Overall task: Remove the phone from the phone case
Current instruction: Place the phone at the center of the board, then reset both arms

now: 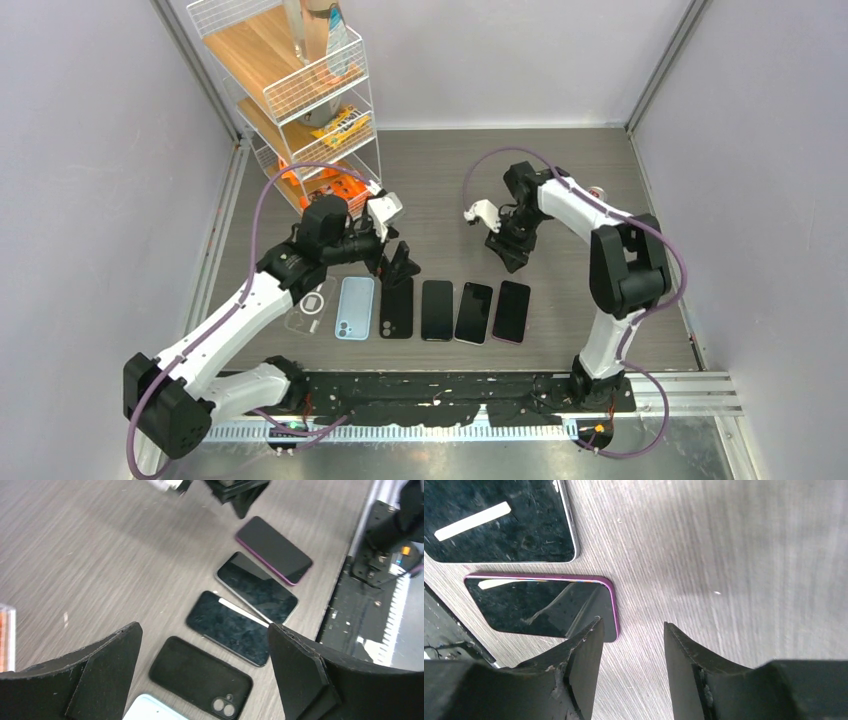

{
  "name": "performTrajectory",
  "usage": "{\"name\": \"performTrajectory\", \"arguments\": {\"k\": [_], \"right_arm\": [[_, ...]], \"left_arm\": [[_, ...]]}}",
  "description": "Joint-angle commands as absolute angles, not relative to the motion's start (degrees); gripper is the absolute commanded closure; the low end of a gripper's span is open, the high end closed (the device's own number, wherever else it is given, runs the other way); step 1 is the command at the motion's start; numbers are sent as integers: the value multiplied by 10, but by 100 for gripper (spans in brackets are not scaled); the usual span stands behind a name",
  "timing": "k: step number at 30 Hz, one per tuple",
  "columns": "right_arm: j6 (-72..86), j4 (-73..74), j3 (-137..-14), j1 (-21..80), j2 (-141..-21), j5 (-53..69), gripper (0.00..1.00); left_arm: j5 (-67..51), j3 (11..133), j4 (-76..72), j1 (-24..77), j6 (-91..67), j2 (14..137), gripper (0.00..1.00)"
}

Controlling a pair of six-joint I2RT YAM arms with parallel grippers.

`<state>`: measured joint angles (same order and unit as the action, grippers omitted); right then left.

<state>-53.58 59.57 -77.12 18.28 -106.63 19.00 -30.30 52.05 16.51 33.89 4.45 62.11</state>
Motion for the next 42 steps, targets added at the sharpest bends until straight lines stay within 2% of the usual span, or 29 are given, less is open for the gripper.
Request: {"name": "performTrajectory", "arguments": {"k": [1, 4, 11, 18, 20, 29, 42], "right_arm": [[-492, 558, -775, 185, -979, 188, 43], [-459, 544, -771, 186, -932, 183, 32], [-416, 504, -722, 186, -823, 153, 21], [-359, 448, -649, 185, -714, 92, 0], [-344, 435, -631, 185, -689, 75, 4], [-256, 370, -556, 185, -583, 52, 5], [-210, 280, -471, 179, -522, 44, 5]], "left_arm": [[-222, 504, 138, 321, 43, 590, 0], [-176, 502, 157, 320, 73, 576, 0], [-61, 480, 186, 319, 126, 515, 0], [34, 449, 213, 307, 139, 433, 1], [49, 438, 222, 301, 138, 408, 0], [70, 401, 242, 264, 113, 314, 1], [117, 357, 218, 180, 43, 257, 0]]}}
